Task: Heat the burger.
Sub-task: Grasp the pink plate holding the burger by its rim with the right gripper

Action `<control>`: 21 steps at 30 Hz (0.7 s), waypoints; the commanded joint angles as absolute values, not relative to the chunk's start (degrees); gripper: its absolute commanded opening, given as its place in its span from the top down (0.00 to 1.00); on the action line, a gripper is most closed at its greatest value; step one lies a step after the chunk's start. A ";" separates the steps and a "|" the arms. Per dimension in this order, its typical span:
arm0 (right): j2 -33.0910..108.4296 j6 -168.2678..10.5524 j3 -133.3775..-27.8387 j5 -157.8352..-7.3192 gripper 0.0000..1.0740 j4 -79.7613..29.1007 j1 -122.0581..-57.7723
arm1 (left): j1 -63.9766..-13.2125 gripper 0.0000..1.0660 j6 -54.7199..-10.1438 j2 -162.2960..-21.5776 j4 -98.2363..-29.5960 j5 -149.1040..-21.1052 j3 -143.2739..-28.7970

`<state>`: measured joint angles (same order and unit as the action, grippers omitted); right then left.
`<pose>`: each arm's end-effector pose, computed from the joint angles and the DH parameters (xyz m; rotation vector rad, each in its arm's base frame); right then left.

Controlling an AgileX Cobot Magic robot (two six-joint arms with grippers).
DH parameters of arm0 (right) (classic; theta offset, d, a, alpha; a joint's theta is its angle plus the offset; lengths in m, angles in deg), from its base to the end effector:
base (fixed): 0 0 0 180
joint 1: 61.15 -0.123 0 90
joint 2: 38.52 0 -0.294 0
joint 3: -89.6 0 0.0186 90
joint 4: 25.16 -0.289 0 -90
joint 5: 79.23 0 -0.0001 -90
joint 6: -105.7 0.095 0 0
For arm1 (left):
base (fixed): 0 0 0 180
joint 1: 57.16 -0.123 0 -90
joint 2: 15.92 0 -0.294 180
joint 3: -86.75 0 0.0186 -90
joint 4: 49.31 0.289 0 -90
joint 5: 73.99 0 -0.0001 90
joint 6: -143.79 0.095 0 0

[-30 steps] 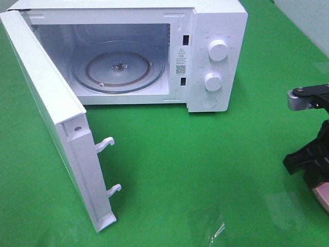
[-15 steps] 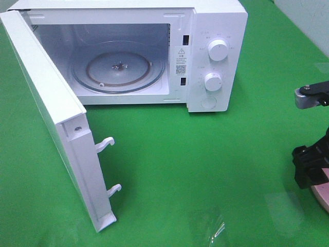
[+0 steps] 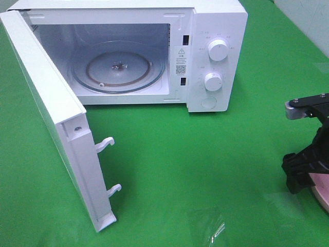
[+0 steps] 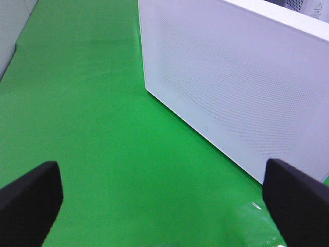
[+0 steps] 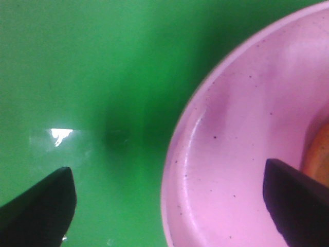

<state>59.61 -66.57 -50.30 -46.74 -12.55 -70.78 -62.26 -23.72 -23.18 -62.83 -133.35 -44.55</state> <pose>0.2623 0.0332 0.1179 -0.3092 2.9419 -0.1588 0.0236 -0.0171 0.2985 0.1366 1.9872 -0.0832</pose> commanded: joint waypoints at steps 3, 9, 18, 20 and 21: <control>63.57 -66.22 -50.41 -50.00 0.13 -12.32 -70.43 | -62.43 0.08 -23.67 -22.15 -62.83 -133.00 -44.44; 67.18 -66.22 -50.41 -52.41 0.15 -12.15 -70.43 | -62.43 0.08 -23.67 -22.15 -62.83 -133.00 -44.44; 69.30 -66.17 -50.41 -53.44 0.19 -12.09 -70.43 | -62.43 0.08 -23.67 -22.15 -62.83 -133.00 -44.44; 69.30 -65.36 -50.41 -52.87 0.31 -11.24 -70.43 | -62.43 0.08 -23.67 -22.15 -62.83 -133.00 -44.44; 69.30 -65.36 -50.41 -52.87 0.31 -11.24 -70.43 | -62.43 0.08 -23.67 -22.15 -62.83 -133.00 -44.44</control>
